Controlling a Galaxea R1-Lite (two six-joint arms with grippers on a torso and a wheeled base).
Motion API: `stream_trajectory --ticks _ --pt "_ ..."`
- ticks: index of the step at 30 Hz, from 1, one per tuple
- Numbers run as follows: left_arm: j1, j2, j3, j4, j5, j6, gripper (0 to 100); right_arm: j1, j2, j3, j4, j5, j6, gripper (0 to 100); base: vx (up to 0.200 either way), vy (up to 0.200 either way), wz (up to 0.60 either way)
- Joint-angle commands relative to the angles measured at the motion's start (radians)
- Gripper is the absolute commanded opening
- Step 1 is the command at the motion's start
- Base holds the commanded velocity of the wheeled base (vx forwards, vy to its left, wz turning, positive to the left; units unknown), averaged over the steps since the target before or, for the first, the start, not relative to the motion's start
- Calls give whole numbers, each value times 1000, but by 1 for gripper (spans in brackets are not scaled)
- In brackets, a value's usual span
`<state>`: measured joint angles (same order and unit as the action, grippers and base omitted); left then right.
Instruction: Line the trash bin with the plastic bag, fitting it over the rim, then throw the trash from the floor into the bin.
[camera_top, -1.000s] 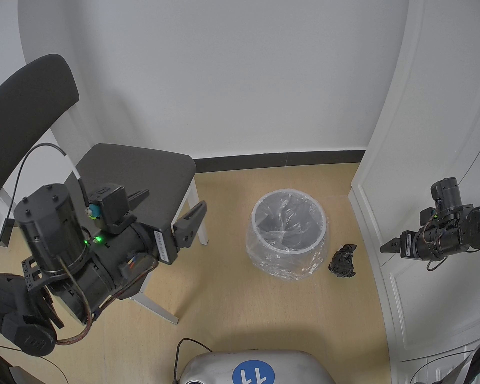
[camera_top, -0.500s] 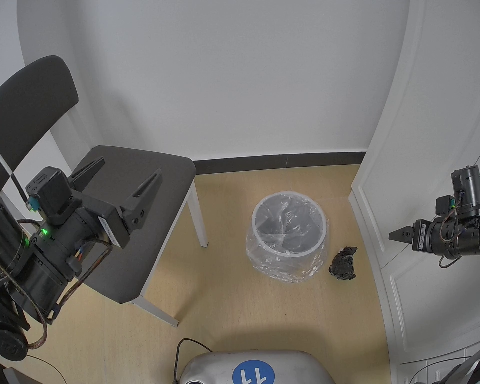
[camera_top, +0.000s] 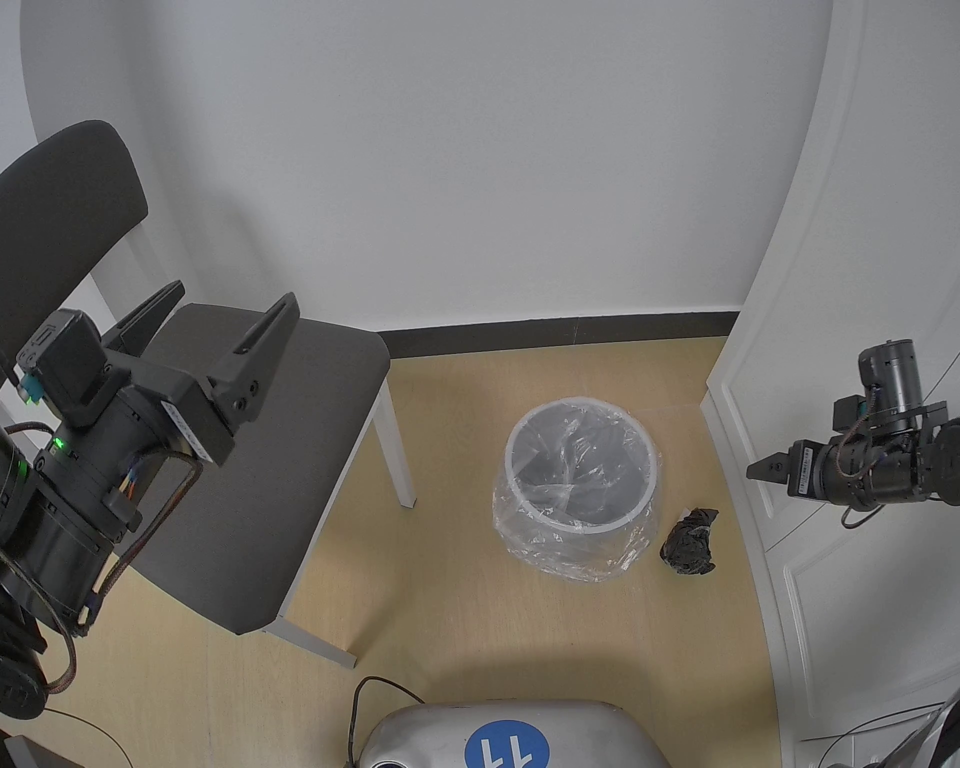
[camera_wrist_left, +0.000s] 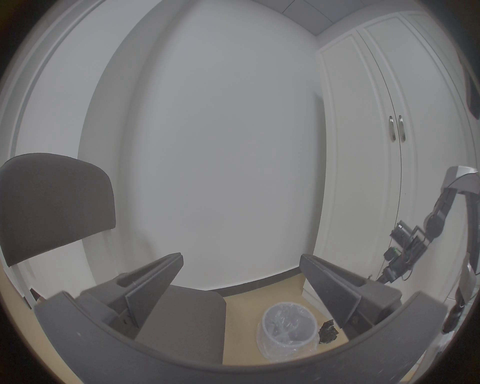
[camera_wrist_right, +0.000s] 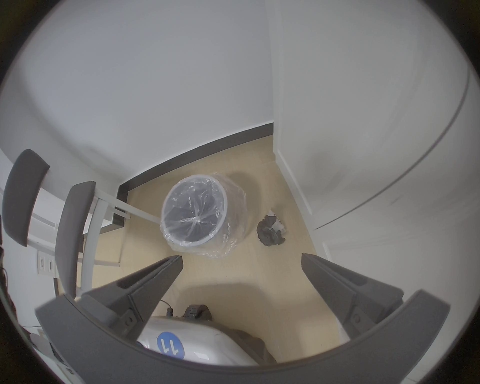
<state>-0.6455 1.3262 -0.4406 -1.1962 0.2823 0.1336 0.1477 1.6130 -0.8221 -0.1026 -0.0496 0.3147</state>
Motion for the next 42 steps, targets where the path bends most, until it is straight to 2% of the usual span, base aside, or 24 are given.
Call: stream_trajectory --ticks 1,9,15,18,32,42 --pt "6 -19 3 -13 -5 8 100 -46 277 -95 -103 43 -29 100 0 0 0" --pt "9 -13 11 -6 -14 32 100 -94 639 -331 -109 53 -34 100 0 0 0" --pt "20 5 14 -2 -14 32 100 -119 837 -488 -108 54 -32 100 0 0 0" --pt "26 19 16 -2 -14 32 100 -126 904 -529 -109 77 -32 100 0 0 0" --pt "50 107 19 -14 -14 34 100 -142 973 -597 -108 96 -11 100 0 0 0" --pt "50 90 16 -16 -14 35 100 -143 1062 -769 -98 94 130 100 0 0 0"
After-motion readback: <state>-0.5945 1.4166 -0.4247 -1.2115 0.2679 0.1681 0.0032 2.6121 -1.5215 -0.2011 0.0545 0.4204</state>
